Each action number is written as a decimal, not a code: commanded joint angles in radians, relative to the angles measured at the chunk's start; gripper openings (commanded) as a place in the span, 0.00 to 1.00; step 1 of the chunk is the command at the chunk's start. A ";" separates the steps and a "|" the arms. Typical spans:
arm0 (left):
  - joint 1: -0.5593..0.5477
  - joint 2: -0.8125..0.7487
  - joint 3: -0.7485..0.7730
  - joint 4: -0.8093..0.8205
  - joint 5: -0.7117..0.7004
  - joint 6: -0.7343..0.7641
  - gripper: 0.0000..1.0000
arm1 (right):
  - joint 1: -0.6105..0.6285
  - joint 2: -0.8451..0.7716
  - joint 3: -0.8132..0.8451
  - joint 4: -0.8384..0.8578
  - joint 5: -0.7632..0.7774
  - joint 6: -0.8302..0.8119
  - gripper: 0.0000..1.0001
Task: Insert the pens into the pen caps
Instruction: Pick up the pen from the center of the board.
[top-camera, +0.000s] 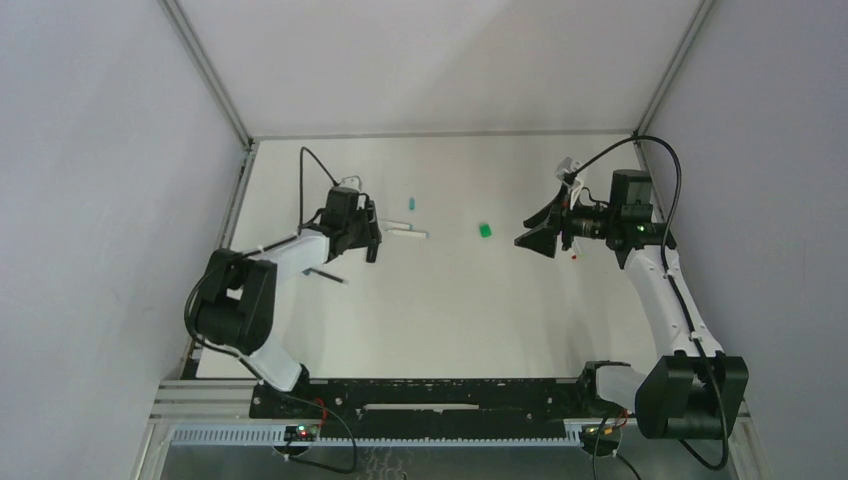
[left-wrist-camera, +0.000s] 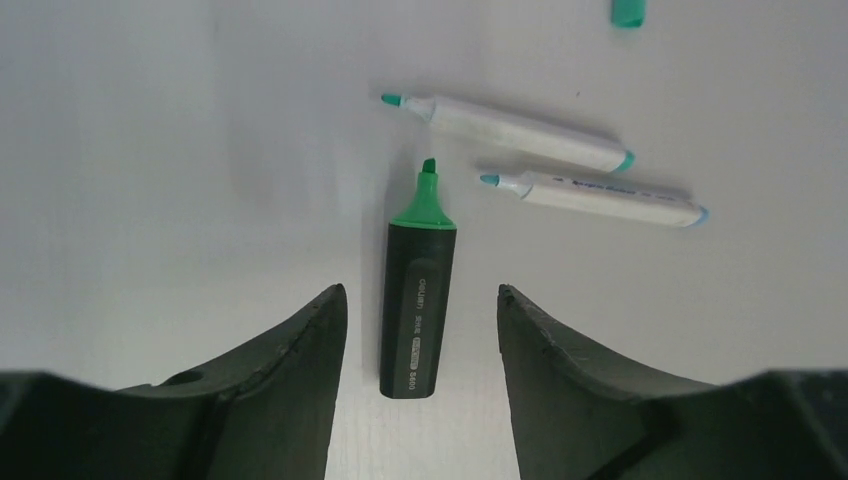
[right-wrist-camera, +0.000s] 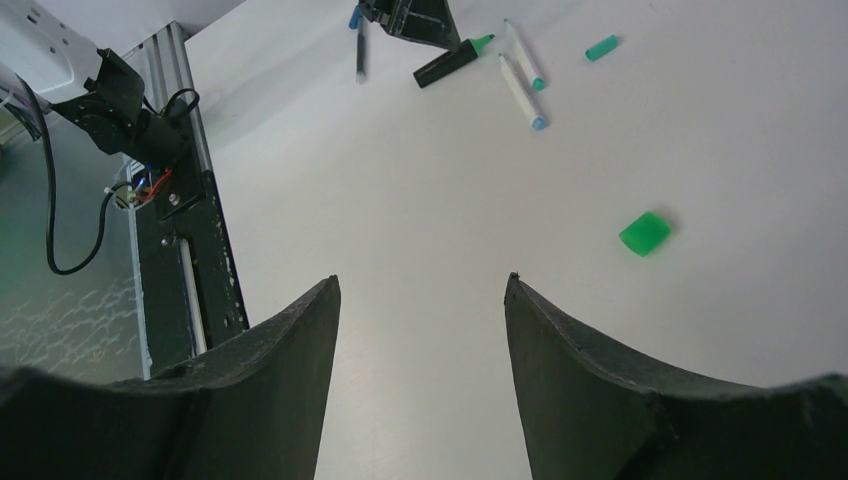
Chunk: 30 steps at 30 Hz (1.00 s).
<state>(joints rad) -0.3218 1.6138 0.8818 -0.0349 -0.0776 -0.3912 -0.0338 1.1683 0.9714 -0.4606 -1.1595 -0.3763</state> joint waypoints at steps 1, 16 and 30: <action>0.002 0.064 0.110 -0.144 0.043 0.038 0.60 | 0.014 0.013 0.014 0.004 0.010 -0.024 0.68; -0.006 0.206 0.251 -0.299 0.057 0.084 0.49 | 0.016 0.028 0.013 -0.003 0.017 -0.032 0.68; -0.056 0.288 0.330 -0.429 -0.057 0.114 0.44 | 0.017 0.023 0.013 -0.004 0.019 -0.035 0.68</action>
<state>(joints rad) -0.3603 1.8641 1.1725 -0.3882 -0.1074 -0.3031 -0.0235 1.1938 0.9714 -0.4702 -1.1416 -0.3893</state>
